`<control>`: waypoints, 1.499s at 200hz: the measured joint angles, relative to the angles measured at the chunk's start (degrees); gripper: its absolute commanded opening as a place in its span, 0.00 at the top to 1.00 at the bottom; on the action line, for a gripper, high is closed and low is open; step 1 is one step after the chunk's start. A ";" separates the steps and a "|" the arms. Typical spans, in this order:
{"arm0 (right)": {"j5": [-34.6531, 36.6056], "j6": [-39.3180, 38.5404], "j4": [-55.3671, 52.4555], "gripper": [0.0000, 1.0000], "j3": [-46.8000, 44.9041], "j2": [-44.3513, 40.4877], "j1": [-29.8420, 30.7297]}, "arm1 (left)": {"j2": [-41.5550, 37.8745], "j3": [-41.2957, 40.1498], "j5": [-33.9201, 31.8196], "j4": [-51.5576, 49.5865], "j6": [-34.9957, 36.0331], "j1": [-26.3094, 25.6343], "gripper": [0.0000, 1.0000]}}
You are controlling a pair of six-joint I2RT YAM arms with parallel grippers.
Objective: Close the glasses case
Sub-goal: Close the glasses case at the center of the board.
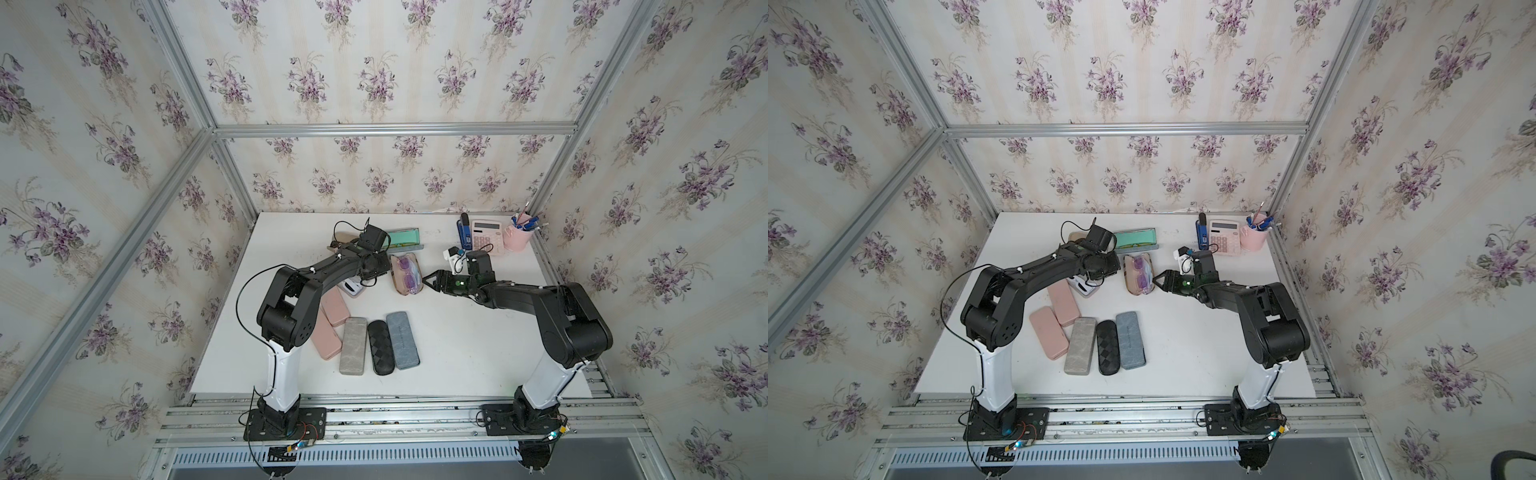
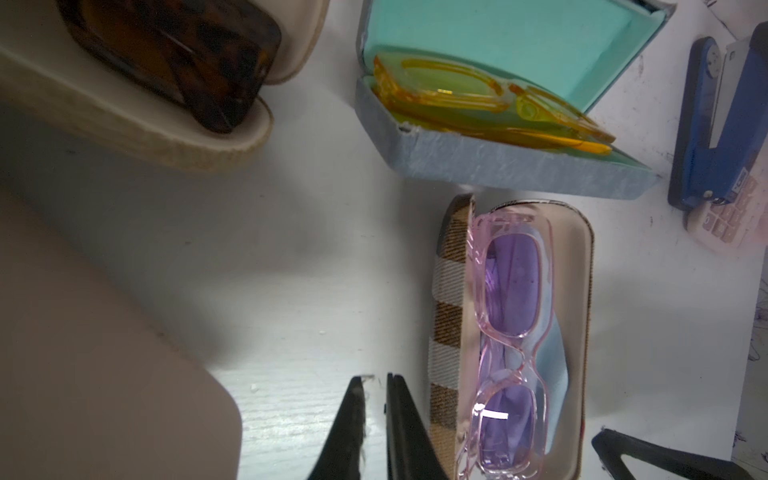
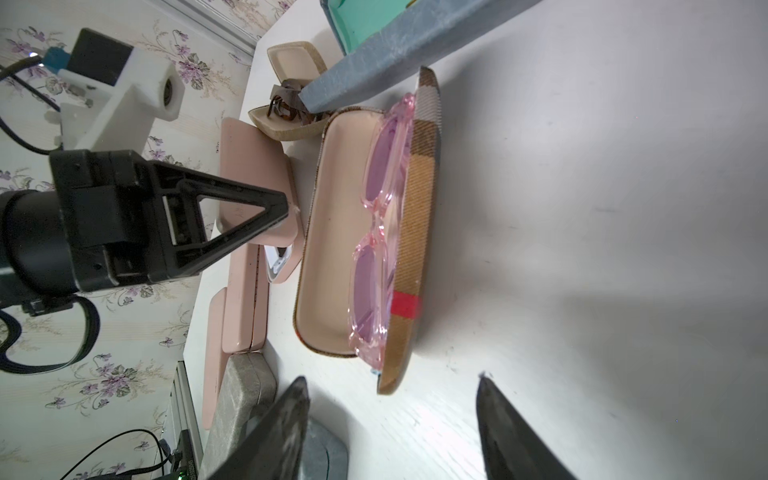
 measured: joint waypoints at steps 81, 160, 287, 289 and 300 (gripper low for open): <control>-0.59 0.33 1.01 0.50 7.52 7.54 0.07 | 2.10 0.63 1.75 -0.17 -0.02 0.00 0.84; -0.90 -1.51 -2.03 0.57 13.09 11.30 1.01 | 1.44 -0.22 2.56 -0.20 -0.02 -0.04 0.85; 0.61 -5.38 -6.78 0.57 14.45 11.13 1.38 | 0.76 -0.63 7.74 1.64 -2.93 -1.22 0.52; 0.61 -5.40 -6.78 0.57 14.47 11.13 1.38 | 0.83 -0.59 7.76 1.64 -2.95 -1.22 0.52; 0.70 -5.51 -6.80 0.57 14.51 11.13 1.38 | 1.20 -0.15 7.96 1.66 -3.06 -1.27 0.55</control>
